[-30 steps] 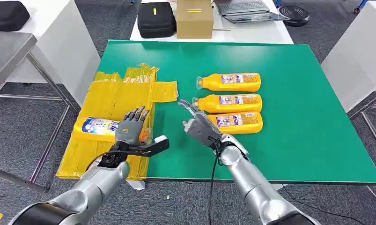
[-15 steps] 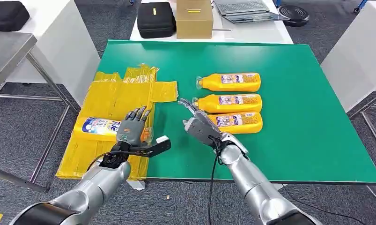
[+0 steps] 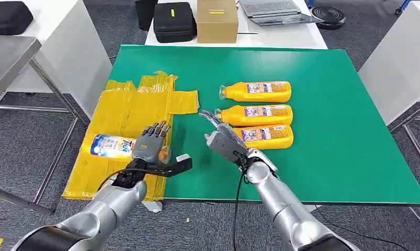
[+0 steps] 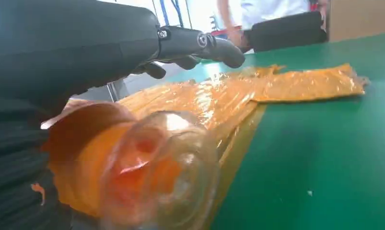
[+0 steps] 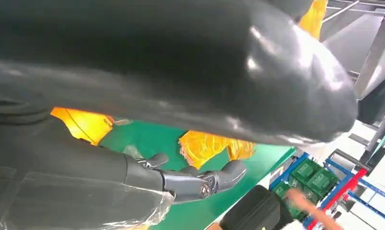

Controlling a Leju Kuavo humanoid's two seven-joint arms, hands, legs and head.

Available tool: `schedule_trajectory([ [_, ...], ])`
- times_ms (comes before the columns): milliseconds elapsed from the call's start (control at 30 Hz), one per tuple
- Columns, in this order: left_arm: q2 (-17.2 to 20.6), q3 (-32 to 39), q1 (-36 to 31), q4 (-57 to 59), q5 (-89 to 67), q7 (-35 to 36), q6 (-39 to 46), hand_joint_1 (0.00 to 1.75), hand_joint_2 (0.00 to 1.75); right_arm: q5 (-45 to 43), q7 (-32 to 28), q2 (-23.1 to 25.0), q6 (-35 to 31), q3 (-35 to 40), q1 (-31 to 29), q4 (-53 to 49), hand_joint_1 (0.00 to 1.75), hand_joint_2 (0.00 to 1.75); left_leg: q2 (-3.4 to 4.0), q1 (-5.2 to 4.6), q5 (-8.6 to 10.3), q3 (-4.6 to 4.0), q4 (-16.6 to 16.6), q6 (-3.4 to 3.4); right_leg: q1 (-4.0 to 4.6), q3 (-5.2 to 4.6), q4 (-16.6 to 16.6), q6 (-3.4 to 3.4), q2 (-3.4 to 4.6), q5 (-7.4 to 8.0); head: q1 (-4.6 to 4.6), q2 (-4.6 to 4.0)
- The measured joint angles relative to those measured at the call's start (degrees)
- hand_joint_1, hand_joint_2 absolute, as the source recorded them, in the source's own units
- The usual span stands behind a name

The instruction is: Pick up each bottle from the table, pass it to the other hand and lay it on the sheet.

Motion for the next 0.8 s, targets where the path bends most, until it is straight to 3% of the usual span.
schedule_trajectory([
  [567, -0.15, -2.25, 1.01, -1.88, -1.66, 2.18, -1.68, 0.00, 1.75, 0.11, -0.04, -0.02, 0.07, -0.11, 0.67, -0.04, 0.00, 0.00, 0.00, 0.00, 0.00, 0.01, 0.00, 0.00, 0.00, 0.01, 0.00, 0.00, 0.00, 0.00, 0.00, 0.00],
  [800, 0.04, -3.65, 2.31, -2.73, -2.88, 4.15, 1.25, 0.00, 1.75, 0.85, 0.81, -0.11, 0.07, -0.22, 2.38, -1.61, 0.00, 0.00, 0.00, 0.00, 0.00, 0.01, 0.00, 0.00, 0.00, 0.01, 0.00, 0.00, 0.00, 0.00, 0.00, 0.00],
])
